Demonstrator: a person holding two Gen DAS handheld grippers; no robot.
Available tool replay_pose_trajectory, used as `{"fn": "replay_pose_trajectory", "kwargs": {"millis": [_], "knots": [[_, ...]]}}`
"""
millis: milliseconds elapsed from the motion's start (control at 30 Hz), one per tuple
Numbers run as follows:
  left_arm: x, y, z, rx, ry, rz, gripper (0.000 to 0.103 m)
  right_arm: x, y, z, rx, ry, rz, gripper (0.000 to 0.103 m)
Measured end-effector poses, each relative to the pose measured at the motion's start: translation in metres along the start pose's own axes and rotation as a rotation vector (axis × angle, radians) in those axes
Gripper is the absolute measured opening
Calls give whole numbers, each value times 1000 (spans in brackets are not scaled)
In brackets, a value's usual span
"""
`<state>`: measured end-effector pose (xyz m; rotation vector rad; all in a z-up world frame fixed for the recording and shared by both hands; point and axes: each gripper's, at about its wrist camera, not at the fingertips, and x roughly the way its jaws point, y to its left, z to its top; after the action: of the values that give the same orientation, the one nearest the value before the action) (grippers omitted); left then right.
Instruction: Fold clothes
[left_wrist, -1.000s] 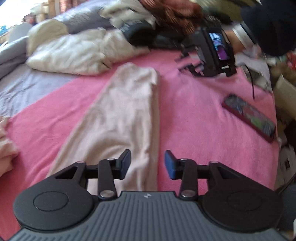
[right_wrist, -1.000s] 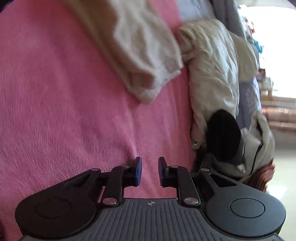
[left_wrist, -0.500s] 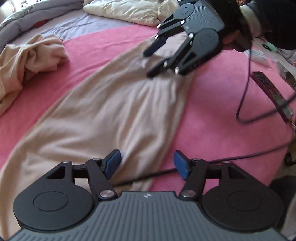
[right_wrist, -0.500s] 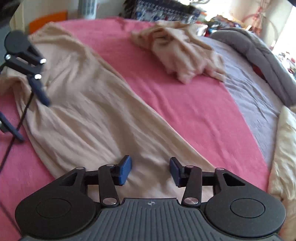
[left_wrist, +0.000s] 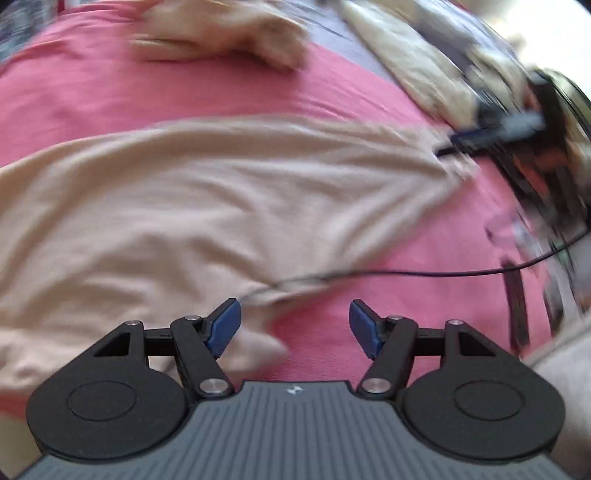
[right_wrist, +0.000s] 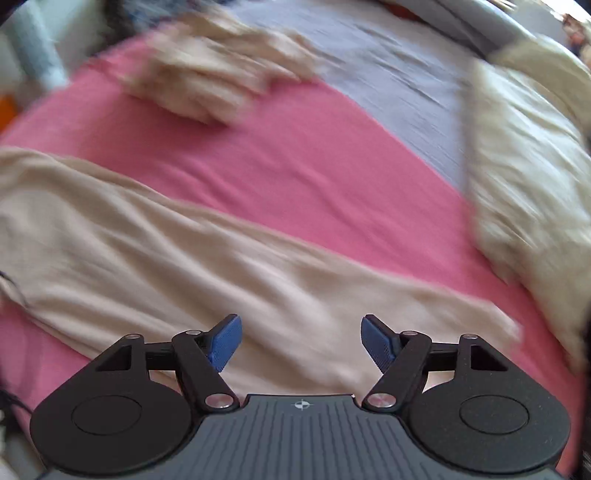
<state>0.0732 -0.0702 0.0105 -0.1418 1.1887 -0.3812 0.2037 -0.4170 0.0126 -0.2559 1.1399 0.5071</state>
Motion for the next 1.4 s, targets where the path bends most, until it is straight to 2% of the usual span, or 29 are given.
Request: {"fn": "replay_pose_trajectory", "kwargs": {"millis": [67,167,267,333,367,433,500,600,767,867,967,1000,1033,1067,1100,1133,1233,1333,1400], "knots": [[-11,23,-1,-48,-54,130,67,5,48,23,-74,-50,123,70],[-10,54,-10,-88,-54,274,67,26,115,53,-153,-101,272,68],[-6,72,-31,-72,-36,298,67,67,177,75,-215,-93,363,52],[-7,74,-38,-56,-51,290,68,100,215,85,-271,-48,367,30],[-7,74,-40,-49,-61,284,68,114,231,89,-301,-52,338,30],[-8,75,-44,-33,-80,271,68,129,251,99,-327,-126,293,30],[-9,76,-48,-25,-100,258,69,139,259,113,-298,-169,267,30],[-9,79,-54,-11,-126,247,69,147,264,130,-244,-181,251,30],[-16,84,-60,4,-140,223,72,110,259,123,-306,-216,176,32],[-17,86,-64,15,-149,212,73,98,261,114,-301,-171,244,32],[-16,84,-67,48,-153,219,73,111,290,108,-400,-130,302,35],[-14,83,-68,61,-153,225,73,122,303,109,-435,-123,304,39],[-14,82,-68,77,-150,231,73,136,315,111,-455,-127,291,48],[-13,81,-68,94,-146,238,73,145,324,114,-454,-161,285,54],[-13,80,-68,111,-141,245,73,148,329,119,-436,-177,289,66],[-14,80,-68,124,-134,247,73,150,333,125,-412,-173,295,68],[-21,86,-66,113,-105,228,75,129,321,130,-348,-197,323,66],[-36,96,-63,78,-86,232,75,100,286,106,-301,-237,243,66],[-49,104,-59,43,-93,251,75,91,266,77,-266,-188,170,66]]}}
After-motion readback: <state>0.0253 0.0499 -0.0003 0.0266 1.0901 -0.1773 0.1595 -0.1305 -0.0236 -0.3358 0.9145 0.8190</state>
